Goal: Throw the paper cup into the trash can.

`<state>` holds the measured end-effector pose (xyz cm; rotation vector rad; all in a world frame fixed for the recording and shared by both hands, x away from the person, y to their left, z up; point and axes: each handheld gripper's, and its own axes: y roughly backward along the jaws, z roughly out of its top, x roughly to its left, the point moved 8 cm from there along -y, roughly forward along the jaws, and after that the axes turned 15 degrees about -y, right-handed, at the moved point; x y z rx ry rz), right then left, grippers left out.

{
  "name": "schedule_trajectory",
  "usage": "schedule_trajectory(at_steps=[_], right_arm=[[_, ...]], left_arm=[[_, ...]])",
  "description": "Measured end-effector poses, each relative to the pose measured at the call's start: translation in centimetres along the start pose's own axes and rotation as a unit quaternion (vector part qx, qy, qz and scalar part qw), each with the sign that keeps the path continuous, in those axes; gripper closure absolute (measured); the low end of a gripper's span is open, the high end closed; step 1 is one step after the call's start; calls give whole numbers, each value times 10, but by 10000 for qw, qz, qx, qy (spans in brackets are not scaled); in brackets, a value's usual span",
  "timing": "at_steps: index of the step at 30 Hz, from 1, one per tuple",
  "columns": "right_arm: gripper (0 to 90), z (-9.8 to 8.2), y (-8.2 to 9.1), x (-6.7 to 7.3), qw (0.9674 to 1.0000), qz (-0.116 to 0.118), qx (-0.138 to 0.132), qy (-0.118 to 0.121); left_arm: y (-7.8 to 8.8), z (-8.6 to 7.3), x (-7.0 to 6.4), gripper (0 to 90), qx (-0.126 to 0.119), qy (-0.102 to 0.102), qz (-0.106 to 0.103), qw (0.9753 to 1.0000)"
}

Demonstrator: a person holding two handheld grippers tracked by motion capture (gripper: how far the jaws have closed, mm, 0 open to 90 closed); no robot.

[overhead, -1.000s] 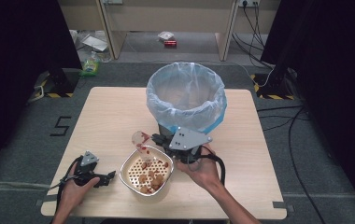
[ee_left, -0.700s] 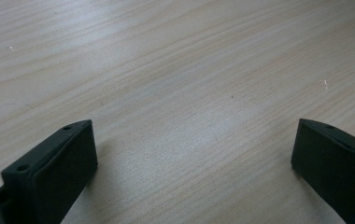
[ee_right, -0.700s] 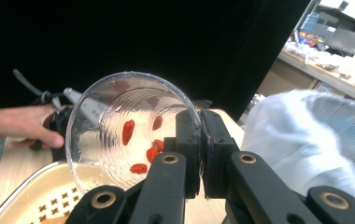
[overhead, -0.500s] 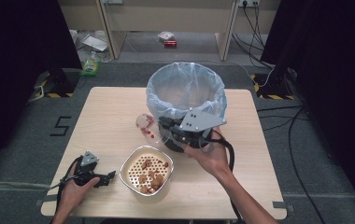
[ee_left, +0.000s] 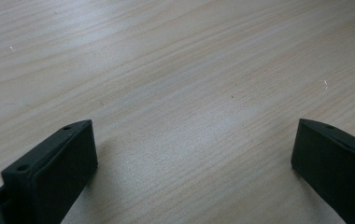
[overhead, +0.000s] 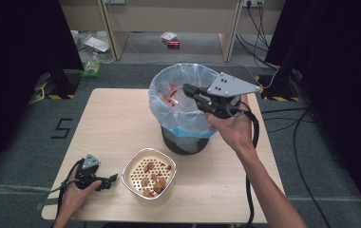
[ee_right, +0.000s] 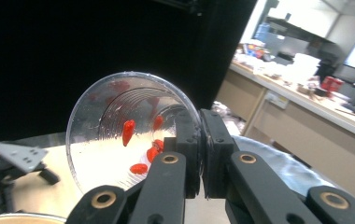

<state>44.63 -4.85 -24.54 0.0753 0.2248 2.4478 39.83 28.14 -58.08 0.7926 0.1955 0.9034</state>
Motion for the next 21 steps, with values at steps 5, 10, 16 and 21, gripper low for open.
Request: schedule_trajectory(at_steps=[5, 10, 16, 21], right_arm=[[877, -3, 7, -35, 9989, -440, -29, -149], [873, -18, 7, -70, 9955, -887, 49, -331], [681, -33, 1, -91, 9912, -1094, 34, -740], [648, -35, 12, -93, 9891, -1302, -114, -674]], left_arm=[[0, 0, 0, 0, 2, 2, 4, 10000], [-1, 0, 0, 0, 5, 8, 4, 10000], [0, 0, 0, 0, 8, 3, 5, 10000], [0, 0, 0, 0, 6, -1, 7, 10000]])
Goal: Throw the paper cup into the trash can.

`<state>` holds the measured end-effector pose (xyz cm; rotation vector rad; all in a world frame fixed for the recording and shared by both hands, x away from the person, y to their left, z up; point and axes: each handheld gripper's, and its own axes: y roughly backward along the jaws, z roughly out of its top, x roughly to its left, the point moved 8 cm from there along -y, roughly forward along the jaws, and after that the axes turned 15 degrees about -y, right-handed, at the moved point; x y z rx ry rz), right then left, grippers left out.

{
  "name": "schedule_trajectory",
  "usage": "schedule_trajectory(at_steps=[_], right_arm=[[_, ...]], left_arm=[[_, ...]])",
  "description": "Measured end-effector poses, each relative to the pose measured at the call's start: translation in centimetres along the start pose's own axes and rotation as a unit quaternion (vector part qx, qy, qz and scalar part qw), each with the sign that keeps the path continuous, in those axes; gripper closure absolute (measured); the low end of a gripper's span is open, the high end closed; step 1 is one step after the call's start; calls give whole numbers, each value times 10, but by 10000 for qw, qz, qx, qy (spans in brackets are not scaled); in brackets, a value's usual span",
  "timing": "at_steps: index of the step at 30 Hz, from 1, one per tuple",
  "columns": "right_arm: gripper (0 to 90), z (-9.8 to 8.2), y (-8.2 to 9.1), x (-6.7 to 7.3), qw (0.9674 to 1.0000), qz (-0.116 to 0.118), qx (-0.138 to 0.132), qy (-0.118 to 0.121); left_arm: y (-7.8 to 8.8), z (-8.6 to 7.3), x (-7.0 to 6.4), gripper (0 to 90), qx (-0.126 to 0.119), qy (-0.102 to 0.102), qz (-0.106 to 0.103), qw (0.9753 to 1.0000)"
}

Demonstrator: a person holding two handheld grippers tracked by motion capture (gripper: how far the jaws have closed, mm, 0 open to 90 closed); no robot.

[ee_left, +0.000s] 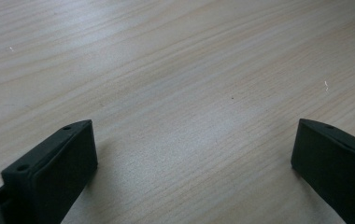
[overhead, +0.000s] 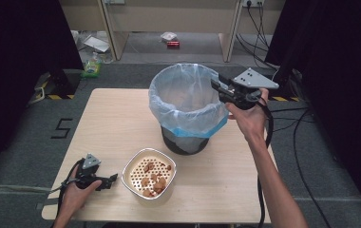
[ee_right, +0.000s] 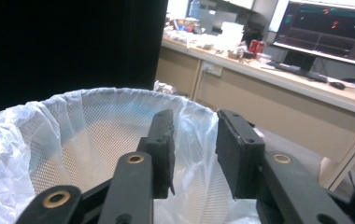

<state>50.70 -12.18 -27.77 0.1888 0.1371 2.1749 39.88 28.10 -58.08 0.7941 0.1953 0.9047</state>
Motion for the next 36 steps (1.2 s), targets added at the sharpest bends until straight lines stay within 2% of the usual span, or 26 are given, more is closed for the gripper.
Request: schedule_trajectory(at_steps=[4, 6, 7, 8, 9, 11, 16, 17, 19, 20, 24, 25, 26, 27, 29, 30, 31, 32, 33, 36], right_arm=[[628, -1, 12, -3, 10000, -84, -6, -33], [600, -10, 25, -7, 9997, -216, 99, 11], [600, -10, 25, -7, 9997, -216, 99, 11], [595, -20, 32, -9, 9995, -250, 211, 10], [595, -20, 32, -9, 9995, -250, 211, 10], [558, -33, 40, -14, 9992, -270, 277, -56], [533, -50, 51, -20, 9987, -297, 362, -224], [526, -62, 54, -23, 9981, -331, 456, -264], [519, -75, 57, -25, 9974, -349, 547, -312], [519, -75, 57, -25, 9974, -349, 547, -312], [509, -103, 60, -32, 9956, -412, 711, -461], [509, -103, 60, -32, 9956, -412, 711, -461], [500, -114, 60, -33, 9946, -416, 788, -536], [500, -114, 60, -33, 9946, -416, 788, -536], [480, -128, 61, -38, 9931, -489, 850, -636], [480, -128, 61, -38, 9931, -489, 850, -636], [475, -139, 61, -40, 9922, -525, 912, -674], [475, -139, 61, -40, 9922, -525, 912, -674], [462, -151, 61, -41, 9911, -561, 977, -716], [448, -168, 60, -43, 9891, -618, 1098, -760]], left_arm=[[0, 0, 0, 0, 0, -3, -4, 10000], [0, 0, 0, 0, 0, -3, -5, 10000], [0, 0, 0, 0, 0, -3, -5, 10000], [0, 0, 0, 0, -1, -2, -6, 10000], [0, 0, 0, 0, -1, -2, -6, 10000], [0, 0, 0, 0, 1, -3, -6, 10000], [0, 0, 0, 0, -1, -1, -6, 10000], [0, 0, 0, 0, 0, -2, -6, 10000], [0, 0, 0, 0, -1, -2, -5, 10000], [0, 0, 0, 0, 1, -3, -6, 10000], [0, 0, 0, 0, -3, -2, -4, 10000], [0, 0, 0, 0, -2, -1, -5, 10000], [0, 0, 0, 0, -2, -1, -6, 10000], [0, 0, 0, 0, -2, -2, -5, 10000], [0, 0, 0, 0, -4, 1, -4, 10000], [0, 0, 0, 0, -4, 1, -4, 10000], [0, 0, 0, 0, -5, -3, -4, 10000], [0, 0, 0, 0, -5, -3, -4, 10000], [0, 0, 0, 0, -5, -2, -4, 10000], [0, 0, 0, 0, -5, -2, -4, 10000]])
